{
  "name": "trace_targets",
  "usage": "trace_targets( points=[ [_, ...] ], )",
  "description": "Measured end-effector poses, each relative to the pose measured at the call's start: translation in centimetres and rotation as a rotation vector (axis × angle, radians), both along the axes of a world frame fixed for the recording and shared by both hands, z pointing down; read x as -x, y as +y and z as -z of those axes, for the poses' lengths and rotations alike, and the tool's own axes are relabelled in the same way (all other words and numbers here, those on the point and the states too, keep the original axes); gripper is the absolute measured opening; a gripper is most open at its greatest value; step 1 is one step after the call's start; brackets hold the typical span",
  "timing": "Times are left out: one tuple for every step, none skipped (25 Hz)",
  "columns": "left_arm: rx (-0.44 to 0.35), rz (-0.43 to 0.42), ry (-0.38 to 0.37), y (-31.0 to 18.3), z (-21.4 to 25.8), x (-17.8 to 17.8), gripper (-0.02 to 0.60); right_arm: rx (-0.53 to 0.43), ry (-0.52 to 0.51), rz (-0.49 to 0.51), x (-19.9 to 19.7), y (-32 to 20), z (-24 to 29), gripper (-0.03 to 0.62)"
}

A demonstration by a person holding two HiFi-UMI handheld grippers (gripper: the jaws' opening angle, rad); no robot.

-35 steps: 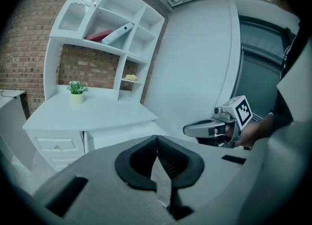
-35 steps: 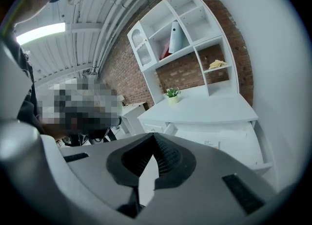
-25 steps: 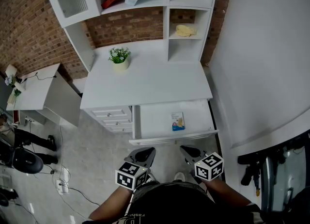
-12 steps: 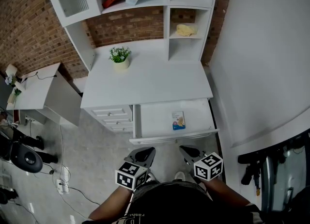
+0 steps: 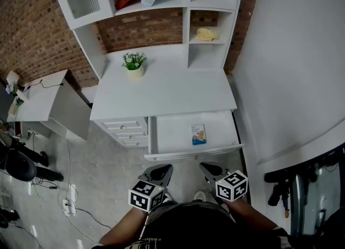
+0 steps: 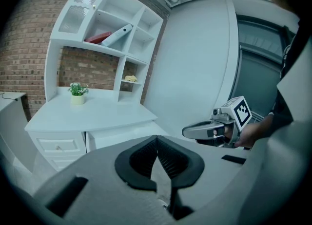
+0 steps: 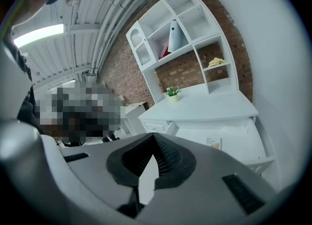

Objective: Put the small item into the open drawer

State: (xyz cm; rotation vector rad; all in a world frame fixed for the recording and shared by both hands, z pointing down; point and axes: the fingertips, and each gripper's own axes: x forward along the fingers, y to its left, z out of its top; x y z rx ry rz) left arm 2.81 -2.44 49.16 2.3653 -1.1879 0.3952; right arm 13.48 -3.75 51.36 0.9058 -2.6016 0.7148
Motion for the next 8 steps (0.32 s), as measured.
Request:
trace_targets(
  points=[
    [0.001,0.001,0.002,-0.02,0.02,0.01,0.015,0.001,0.000,0.001,0.05,-0.01,0.02,0.003],
    [0.002,0.001,0.002,-0.03,0.02,0.01,0.015,0.001,0.000,0.001,0.11,-0.04,0.05,0.003],
    [0.004,0.000,0.002,-0.04,0.01,0.01,0.015,0.001,0.000,0.002,0.16,-0.05,0.06,0.003],
    [0.005,-0.001,0.001,-0.03,-0.03,0.01,0.015,0.001,0.000,0.001,0.20,-0.05,0.04,0.003],
    [0.006,-0.002,0.000,0.00,-0.07,0.02,0.015,0.000,-0.001,0.001,0.23,-0.04,0.00,0.003],
    [0.005,-0.003,0.000,0.02,-0.12,0.03,0.015,0.000,-0.001,0.000,0.26,-0.02,-0.06,0.003],
    [0.005,-0.004,0.000,0.05,-0.16,0.05,0.015,0.000,-0.001,-0.001,0.28,0.00,-0.12,0.003],
    [0.004,-0.004,-0.001,0.08,-0.20,0.08,0.015,0.000,-0.002,-0.002,0.31,0.03,-0.18,0.003]
  ],
)
